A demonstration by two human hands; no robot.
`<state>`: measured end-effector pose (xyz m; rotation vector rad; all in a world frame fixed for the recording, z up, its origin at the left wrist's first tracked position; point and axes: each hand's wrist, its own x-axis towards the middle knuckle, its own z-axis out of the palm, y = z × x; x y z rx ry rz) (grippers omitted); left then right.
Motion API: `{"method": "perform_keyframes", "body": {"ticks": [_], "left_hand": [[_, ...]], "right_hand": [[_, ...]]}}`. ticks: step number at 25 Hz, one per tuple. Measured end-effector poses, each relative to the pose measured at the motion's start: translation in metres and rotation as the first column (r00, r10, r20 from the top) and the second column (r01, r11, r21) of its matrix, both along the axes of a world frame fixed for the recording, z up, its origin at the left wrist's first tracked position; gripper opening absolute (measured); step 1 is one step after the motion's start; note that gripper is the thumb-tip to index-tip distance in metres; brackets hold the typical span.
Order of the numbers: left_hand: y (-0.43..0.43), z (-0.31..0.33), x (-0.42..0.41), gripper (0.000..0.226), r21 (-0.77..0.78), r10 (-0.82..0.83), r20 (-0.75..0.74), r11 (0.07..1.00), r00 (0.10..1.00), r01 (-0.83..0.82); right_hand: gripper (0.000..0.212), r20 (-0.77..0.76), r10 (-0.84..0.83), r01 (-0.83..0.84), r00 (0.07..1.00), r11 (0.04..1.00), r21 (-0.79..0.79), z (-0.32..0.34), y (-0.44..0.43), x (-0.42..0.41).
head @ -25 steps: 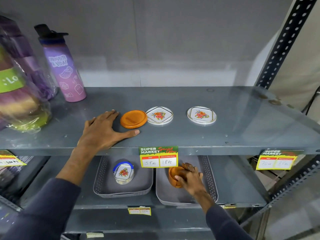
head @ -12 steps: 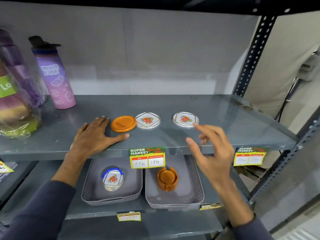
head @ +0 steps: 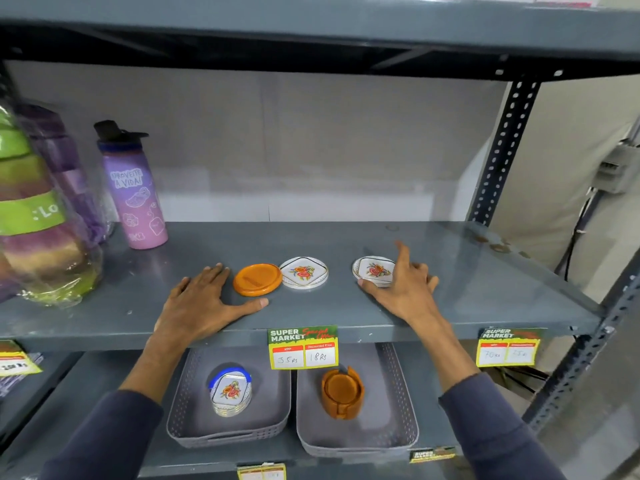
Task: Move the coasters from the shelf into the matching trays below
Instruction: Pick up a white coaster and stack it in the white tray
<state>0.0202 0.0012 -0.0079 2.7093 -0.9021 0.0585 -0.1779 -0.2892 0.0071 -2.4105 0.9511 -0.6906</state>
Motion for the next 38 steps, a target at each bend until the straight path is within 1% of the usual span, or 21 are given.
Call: {"method": "perform_keyframes", "body": {"ticks": [2,4,9,14,18,19,21,23,26,29,32,35,37,38], "left_hand": [[0.0,-0.001,0.001,0.129,-0.007,0.0,0.004,1.0,1.0,0.0],[0.0,-0.002,0.001,0.13,-0.007,-0.001,0.005,1.0,1.0,0.002],[0.001,-0.002,0.001,0.137,-0.012,-0.007,0.008,1.0,1.0,0.007],[0.001,0.0,-0.001,0.144,-0.009,-0.008,-0.006,1.0,1.0,0.008],[0.0,0.003,-0.004,0.146,-0.01,0.0,-0.019,1.0,1.0,0.0],[0.0,0.004,-0.005,0.145,-0.01,-0.001,-0.022,1.0,1.0,0.0],[0.001,0.004,-0.006,0.144,-0.006,-0.002,-0.024,1.0,1.0,0.002],[0.001,0.004,-0.006,0.144,-0.003,0.003,-0.024,1.0,1.0,-0.003],[0.001,0.004,-0.006,0.145,0.011,0.007,-0.027,1.0,1.0,-0.007],[0.0,0.006,-0.008,0.145,0.012,0.009,-0.034,1.0,0.999,-0.009],[-0.001,0.011,-0.015,0.141,-0.006,0.031,-0.049,0.999,0.998,-0.032],[0.003,0.016,-0.022,0.138,0.019,0.013,-0.05,1.0,0.999,-0.012],[0.004,0.019,-0.022,0.138,0.062,-0.002,-0.051,0.998,0.999,0.006],[0.003,0.019,-0.021,0.138,0.059,-0.001,-0.054,0.998,0.999,0.004]], "right_hand": [[0.096,0.037,0.0,0.0,0.999,1.0,0.013,0.0,-0.002,0.0],[0.091,0.101,0.025,-0.027,0.995,1.0,0.014,0.001,-0.001,-0.002],[0.09,0.34,0.096,-0.042,0.936,0.986,-0.162,0.017,0.016,-0.016],[0.095,0.546,0.229,-0.084,0.806,0.957,-0.277,0.069,0.061,-0.044],[0.086,0.646,0.389,-0.107,0.657,0.896,-0.43,0.116,0.111,-0.082],[0.086,0.656,0.43,-0.112,0.621,0.877,-0.468,0.125,0.121,-0.091],[0.087,0.658,0.479,-0.112,0.58,0.848,-0.519,0.135,0.133,-0.104],[0.087,0.653,0.502,-0.12,0.567,0.835,-0.538,0.138,0.135,-0.11],[0.087,0.642,0.502,-0.14,0.579,0.837,-0.529,0.136,0.133,-0.111],[0.092,0.632,0.498,-0.18,0.594,0.848,-0.499,0.129,0.134,-0.11],[0.091,0.604,0.504,-0.262,0.617,0.856,-0.446,0.113,0.141,-0.108],[0.089,0.556,0.539,-0.402,0.633,0.842,-0.358,0.08,0.158,-0.105],[0.089,0.521,0.578,-0.515,0.628,0.81,-0.278,0.048,0.173,-0.1],[0.087,0.505,0.593,-0.561,0.627,0.794,-0.235,0.029,0.18,-0.097]]}}
